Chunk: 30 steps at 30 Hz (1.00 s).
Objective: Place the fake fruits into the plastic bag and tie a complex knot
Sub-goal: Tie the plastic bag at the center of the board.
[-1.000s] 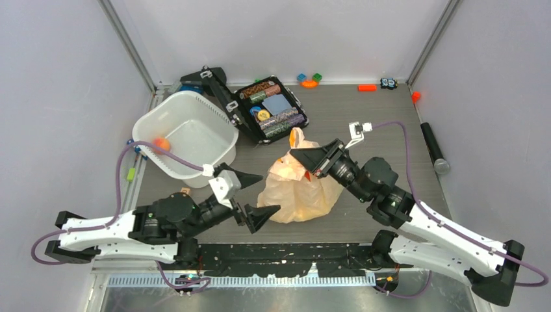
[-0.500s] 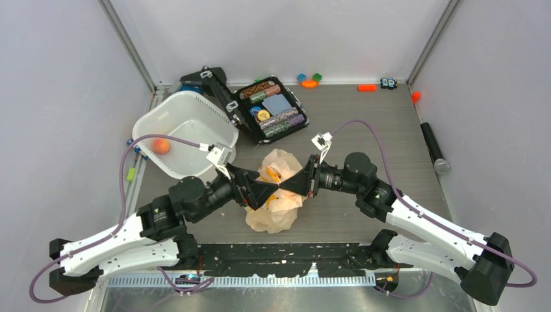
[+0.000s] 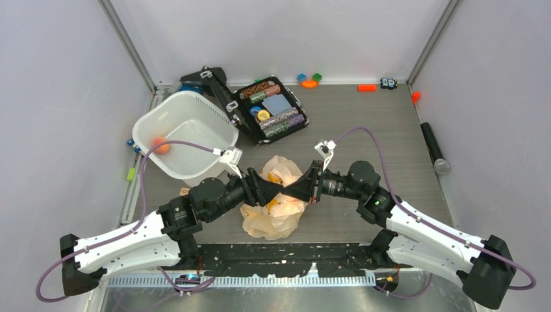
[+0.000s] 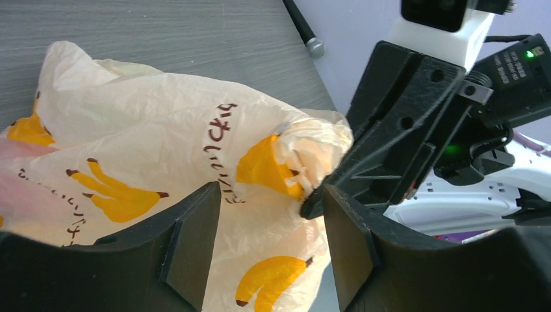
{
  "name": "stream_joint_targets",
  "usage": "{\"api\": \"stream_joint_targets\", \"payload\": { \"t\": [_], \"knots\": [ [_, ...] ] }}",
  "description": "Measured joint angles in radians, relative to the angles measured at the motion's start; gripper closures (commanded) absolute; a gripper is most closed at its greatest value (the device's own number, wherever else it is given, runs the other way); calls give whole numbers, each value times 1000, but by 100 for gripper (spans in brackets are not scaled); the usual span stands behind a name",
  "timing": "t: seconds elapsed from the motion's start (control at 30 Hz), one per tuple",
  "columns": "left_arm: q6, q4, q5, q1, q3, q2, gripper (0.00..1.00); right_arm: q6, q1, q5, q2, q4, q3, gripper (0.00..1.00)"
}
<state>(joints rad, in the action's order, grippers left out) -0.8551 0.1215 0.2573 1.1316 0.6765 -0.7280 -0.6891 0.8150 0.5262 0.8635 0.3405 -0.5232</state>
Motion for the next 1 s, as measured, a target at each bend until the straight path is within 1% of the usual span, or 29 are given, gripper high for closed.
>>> {"api": "stream_joint_targets", "payload": {
  "t": [0.13,0.27,0.3,0.47,0.57,0.63,0.73,0.83,1.0],
  "knots": [
    [-37,-57,23,-1,-39,1,39,2,-1,0,-13,5,4,95],
    [-58,-91,39,-2,-46,-15,37,2,-1,6,-18,7,10,95],
    [-62,-99,42,-2,-46,-21,38,2,-1,8,-19,7,10,95],
    [-85,-143,66,-2,-60,-30,57,3,-1,11,-22,8,11,95],
    [-92,-154,76,-2,-67,-29,71,3,-1,11,-29,5,13,95],
    [-100,-163,82,-2,-77,-24,82,3,-1,9,-40,3,16,92],
    [-109,-168,84,-1,-92,-8,94,3,-1,2,-52,0,21,88],
    [-110,-169,82,-1,-95,4,100,-2,-1,-11,-65,4,37,85],
    [-106,-154,74,-2,-95,8,100,-24,-1,-36,-92,27,70,81]
  ]
}}
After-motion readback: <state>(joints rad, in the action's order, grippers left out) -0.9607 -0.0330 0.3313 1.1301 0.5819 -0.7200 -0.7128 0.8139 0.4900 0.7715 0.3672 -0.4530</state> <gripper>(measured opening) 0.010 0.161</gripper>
